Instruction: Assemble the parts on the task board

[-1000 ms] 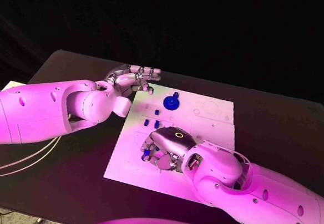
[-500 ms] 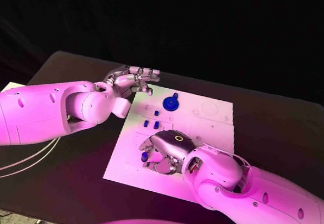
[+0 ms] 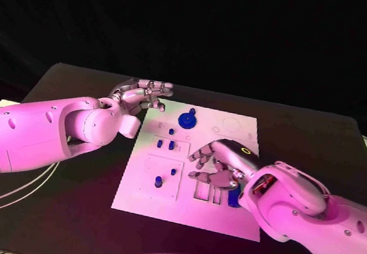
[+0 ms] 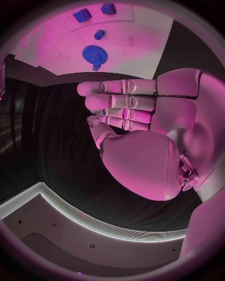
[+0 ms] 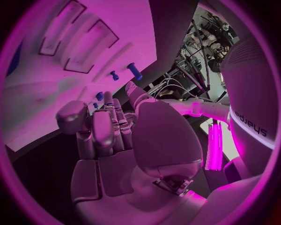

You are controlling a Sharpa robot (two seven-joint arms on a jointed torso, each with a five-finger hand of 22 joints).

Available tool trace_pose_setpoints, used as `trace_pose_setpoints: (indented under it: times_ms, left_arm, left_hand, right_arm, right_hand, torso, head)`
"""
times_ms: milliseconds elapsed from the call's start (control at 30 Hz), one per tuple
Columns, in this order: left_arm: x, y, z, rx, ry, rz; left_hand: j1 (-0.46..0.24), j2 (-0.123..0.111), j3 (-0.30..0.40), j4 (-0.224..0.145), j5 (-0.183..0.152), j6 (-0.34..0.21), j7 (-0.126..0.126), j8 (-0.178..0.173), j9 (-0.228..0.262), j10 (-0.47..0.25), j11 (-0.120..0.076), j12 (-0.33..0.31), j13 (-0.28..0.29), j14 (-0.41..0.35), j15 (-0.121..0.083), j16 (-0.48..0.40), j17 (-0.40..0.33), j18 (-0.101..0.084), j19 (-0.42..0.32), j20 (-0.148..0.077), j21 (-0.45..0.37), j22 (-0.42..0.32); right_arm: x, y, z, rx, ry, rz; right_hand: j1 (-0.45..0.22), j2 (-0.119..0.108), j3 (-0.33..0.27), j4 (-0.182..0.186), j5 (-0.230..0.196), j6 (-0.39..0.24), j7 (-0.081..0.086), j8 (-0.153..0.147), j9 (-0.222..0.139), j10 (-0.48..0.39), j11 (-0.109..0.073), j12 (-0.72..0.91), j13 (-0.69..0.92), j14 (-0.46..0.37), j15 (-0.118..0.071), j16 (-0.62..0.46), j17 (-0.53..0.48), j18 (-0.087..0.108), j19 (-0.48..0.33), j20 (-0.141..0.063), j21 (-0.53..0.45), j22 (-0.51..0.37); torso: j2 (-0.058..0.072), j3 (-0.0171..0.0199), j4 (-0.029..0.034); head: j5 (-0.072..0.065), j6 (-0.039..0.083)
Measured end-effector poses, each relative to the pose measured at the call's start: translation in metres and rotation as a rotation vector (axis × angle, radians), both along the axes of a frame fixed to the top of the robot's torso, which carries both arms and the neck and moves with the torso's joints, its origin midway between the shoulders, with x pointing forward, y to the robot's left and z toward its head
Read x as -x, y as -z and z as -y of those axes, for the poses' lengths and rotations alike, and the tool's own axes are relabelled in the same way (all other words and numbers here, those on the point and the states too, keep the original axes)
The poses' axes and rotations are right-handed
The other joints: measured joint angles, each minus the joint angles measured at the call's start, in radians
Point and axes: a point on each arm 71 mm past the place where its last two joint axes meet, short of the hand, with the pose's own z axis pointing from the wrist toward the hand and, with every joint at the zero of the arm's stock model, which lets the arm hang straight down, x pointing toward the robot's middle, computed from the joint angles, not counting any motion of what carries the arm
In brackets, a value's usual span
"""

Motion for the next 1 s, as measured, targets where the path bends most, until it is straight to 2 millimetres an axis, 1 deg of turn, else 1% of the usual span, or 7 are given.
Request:
trace_pose_setpoints:
  times_ms: [133, 267, 367, 500, 567, 700, 1000]
  left_arm:
    - [0.001, 0.000, -0.002, -0.001, -0.001, -0.001]
    - [0.002, 0.000, -0.002, -0.001, 0.002, -0.002]
    - [0.003, 0.000, -0.001, -0.002, 0.005, -0.003]
    - [0.003, 0.000, -0.002, -0.003, 0.006, -0.003]
    - [0.003, 0.000, -0.002, -0.004, 0.006, -0.003]
    - [0.003, 0.000, -0.001, -0.005, 0.008, -0.003]
    - [0.004, 0.000, -0.002, -0.007, 0.009, -0.003]
  left_hand:
    - [0.000, 0.000, 0.000, 0.000, 0.000, 0.000, 0.000, 0.000, 0.000, 0.000, 0.000, 0.000, 0.000, 0.000, 0.000, 0.000, 0.000, 0.000, 0.000, 0.000, 0.000, 0.000]
    - [0.000, 0.000, -0.004, -0.004, 0.000, 0.000, 0.000, 0.000, 0.000, 0.000, 0.000, 0.003, 0.000, 0.000, 0.000, 0.000, -0.002, 0.000, 0.000, 0.000, 0.000, 0.000]
    - [0.000, 0.000, -0.004, -0.004, 0.000, 0.000, 0.000, 0.000, 0.000, -0.004, -0.004, 0.004, 0.000, 0.000, 0.000, 0.000, -0.002, 0.000, 0.000, 0.000, 0.000, 0.000]
    - [0.000, 0.000, -0.004, -0.004, 0.000, 0.000, 0.000, 0.000, 0.000, -0.004, -0.004, 0.004, 0.000, 0.000, 0.000, 0.000, -0.002, 0.000, 0.000, 0.000, 0.000, 0.000]
    - [0.000, 0.000, -0.004, -0.004, 0.000, 0.000, 0.000, 0.000, 0.000, -0.004, -0.004, 0.004, 0.000, 0.000, 0.000, 0.000, -0.002, 0.000, 0.000, 0.000, 0.000, 0.000]
    - [0.000, 0.000, -0.004, -0.004, 0.000, 0.000, 0.000, 0.000, 0.000, -0.004, -0.004, 0.004, 0.000, 0.000, 0.000, 0.000, -0.002, 0.000, 0.000, 0.000, 0.000, 0.000]
    - [0.000, 0.000, -0.004, -0.004, 0.000, 0.000, 0.000, 0.000, 0.000, -0.004, -0.004, 0.004, 0.000, 0.000, 0.000, 0.000, -0.002, 0.000, 0.000, 0.000, 0.000, 0.000]
  right_arm:
    - [0.000, -0.006, 0.037, -0.011, 0.089, -0.044]
    - [0.005, -0.005, 0.067, 0.007, 0.174, -0.092]
    - [0.011, 0.001, 0.086, 0.038, 0.238, -0.133]
    - [0.015, 0.006, 0.100, 0.079, 0.307, -0.166]
    - [0.016, 0.008, 0.103, 0.097, 0.329, -0.174]
    - [0.020, 0.012, 0.105, 0.138, 0.360, -0.180]
    - [0.023, 0.022, 0.098, 0.207, 0.371, -0.179]
  right_hand:
    - [-0.033, -0.003, -0.031, 0.037, 0.068, 0.010, -0.022, 0.007, 0.000, 0.108, -0.026, 0.070, 0.052, 0.000, -0.028, 0.082, 0.119, -0.024, 0.050, -0.030, 0.084, 0.127]
    - [-0.070, -0.012, -0.082, 0.082, 0.129, 0.025, -0.043, 0.026, 0.004, 0.187, -0.060, 0.165, 0.145, 0.001, -0.044, 0.090, 0.118, -0.024, 0.059, -0.042, 0.102, 0.153]
    - [-0.077, -0.015, -0.144, 0.111, 0.150, 0.028, -0.058, 0.056, 0.011, 0.211, -0.075, 0.490, 0.495, -0.001, -0.060, 0.093, 0.118, -0.024, 0.062, -0.053, 0.122, 0.176]
    - [-0.078, 0.014, -0.220, 0.159, 0.153, 0.029, -0.062, 0.110, 0.027, 0.208, -0.082, 0.872, 0.917, -0.001, -0.063, 0.124, 0.161, -0.024, 0.068, -0.059, 0.141, 0.209]
    - [-0.089, 0.026, -0.248, 0.162, 0.168, 0.032, -0.065, 0.134, 0.040, 0.208, -0.082, 0.937, 0.994, -0.001, -0.063, 0.136, 0.181, -0.040, 0.071, -0.062, 0.149, 0.223]
    - [-0.100, 0.037, -0.285, 0.167, 0.177, 0.030, -0.073, 0.163, 0.062, 0.208, -0.082, 0.982, 1.055, -0.001, -0.063, 0.148, 0.208, -0.040, 0.076, -0.067, 0.160, 0.245]
    - [-0.106, 0.051, -0.314, 0.168, 0.177, 0.011, -0.072, 0.175, 0.080, 0.208, -0.082, 1.003, 1.093, -0.001, -0.063, 0.158, 0.223, -0.040, 0.076, -0.067, 0.164, 0.256]
  torso:
    - [-0.001, -0.0012, -0.0064]
    - [-0.001, -0.0026, -0.0160]
    - [-0.001, -0.0037, -0.0226]
    - [-0.002, -0.0043, -0.0298]
    - [-0.003, -0.0043, -0.0325]
    - [-0.005, -0.0045, -0.0353]
    - [-0.005, -0.0059, -0.0349]
  head:
    - [-0.020, 0.008]
    - [-0.036, 0.016]
    - [-0.050, 0.019]
    - [-0.060, 0.020]
    - [-0.063, 0.020]
    - [-0.070, 0.018]
    - [-0.070, 0.012]
